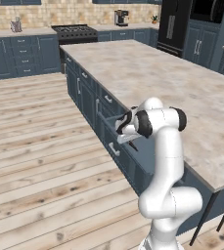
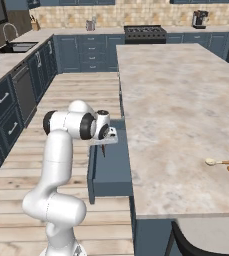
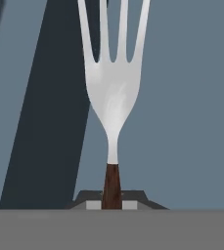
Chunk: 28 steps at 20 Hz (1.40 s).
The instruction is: Pick up the metallic utensils from the counter and place them in the open drawer. Make sure not to pick up any wooden utensils.
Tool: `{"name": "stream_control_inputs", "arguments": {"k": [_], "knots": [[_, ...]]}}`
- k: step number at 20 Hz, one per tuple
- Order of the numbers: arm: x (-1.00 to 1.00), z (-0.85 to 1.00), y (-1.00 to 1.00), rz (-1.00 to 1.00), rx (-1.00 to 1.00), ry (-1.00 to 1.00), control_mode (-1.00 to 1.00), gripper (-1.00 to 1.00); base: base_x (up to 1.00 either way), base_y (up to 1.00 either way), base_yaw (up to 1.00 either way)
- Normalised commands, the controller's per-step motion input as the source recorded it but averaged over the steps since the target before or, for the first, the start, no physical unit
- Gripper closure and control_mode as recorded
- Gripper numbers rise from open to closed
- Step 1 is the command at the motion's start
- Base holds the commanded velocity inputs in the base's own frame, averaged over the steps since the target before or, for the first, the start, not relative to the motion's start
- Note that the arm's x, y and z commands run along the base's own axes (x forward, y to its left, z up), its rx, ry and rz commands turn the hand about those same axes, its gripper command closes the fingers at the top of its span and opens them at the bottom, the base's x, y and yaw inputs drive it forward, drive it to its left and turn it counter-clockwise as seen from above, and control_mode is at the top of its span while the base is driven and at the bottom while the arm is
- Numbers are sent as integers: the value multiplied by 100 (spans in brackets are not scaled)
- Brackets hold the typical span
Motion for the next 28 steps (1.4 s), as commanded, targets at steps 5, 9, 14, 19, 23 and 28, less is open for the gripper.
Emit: {"name": "stream_control_inputs", "arguments": {"k": [5,9,14,19,23,28], "knots": [[-11,-14,75,-2,-4,11,-100,100,0,0,0],[0,41,-43,-12,0,9,-100,100,0,0,0],[24,-10,-49,-2,0,2,-100,100,0,0,0],[28,-41,0,0,0,0,-100,100,0,0,0],[2,-30,5,0,0,0,-100,-100,0,0,0],[-24,8,0,-1,0,0,-100,-100,0,0,0]]}}
